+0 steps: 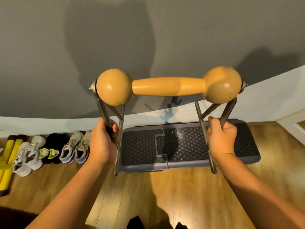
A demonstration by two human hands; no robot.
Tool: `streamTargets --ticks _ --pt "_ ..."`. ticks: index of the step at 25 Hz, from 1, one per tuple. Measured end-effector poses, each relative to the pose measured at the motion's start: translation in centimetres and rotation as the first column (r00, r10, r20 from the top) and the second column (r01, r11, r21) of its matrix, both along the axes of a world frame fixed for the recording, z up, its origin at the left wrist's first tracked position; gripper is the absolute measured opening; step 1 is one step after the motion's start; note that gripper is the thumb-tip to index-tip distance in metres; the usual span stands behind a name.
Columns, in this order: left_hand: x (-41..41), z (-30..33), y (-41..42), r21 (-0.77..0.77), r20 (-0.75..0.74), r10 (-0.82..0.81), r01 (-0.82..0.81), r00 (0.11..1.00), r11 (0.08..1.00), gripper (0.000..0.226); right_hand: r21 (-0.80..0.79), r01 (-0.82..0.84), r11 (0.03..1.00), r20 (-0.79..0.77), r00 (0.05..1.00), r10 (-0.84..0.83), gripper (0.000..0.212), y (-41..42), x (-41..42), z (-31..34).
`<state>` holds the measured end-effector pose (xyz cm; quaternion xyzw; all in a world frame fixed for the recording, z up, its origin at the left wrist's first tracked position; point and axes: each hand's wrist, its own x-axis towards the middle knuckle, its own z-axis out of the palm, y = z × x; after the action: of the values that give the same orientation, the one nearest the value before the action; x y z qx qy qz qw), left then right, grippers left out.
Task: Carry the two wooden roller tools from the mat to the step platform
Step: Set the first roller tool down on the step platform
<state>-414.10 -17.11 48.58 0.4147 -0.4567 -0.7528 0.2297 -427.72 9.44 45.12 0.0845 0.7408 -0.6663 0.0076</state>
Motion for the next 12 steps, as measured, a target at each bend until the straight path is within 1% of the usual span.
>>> streamTargets --ticks 3,9,12 --pt "-0.5 -5.8 -1.0 0.009 -0.011 -0.009 0.009 1.0 1.0 0.039 0.008 0.003 1.0 0.021 1.0 -0.003 0.036 -1.3 -0.8 -5.3" --pt "-0.1 -15.8 -3.0 -0.015 -0.118 -0.16 0.16 0.98 0.987 0.05 0.009 0.018 1.0 0.063 0.998 -0.018 0.038 -2.5 -1.1 -15.4" --pt "0.2 -20.7 -3.8 0.059 -0.141 -0.141 0.151 0.98 0.987 0.048 0.001 0.053 0.999 0.111 0.992 -0.053 0.033 -3.4 -0.5 -19.9"
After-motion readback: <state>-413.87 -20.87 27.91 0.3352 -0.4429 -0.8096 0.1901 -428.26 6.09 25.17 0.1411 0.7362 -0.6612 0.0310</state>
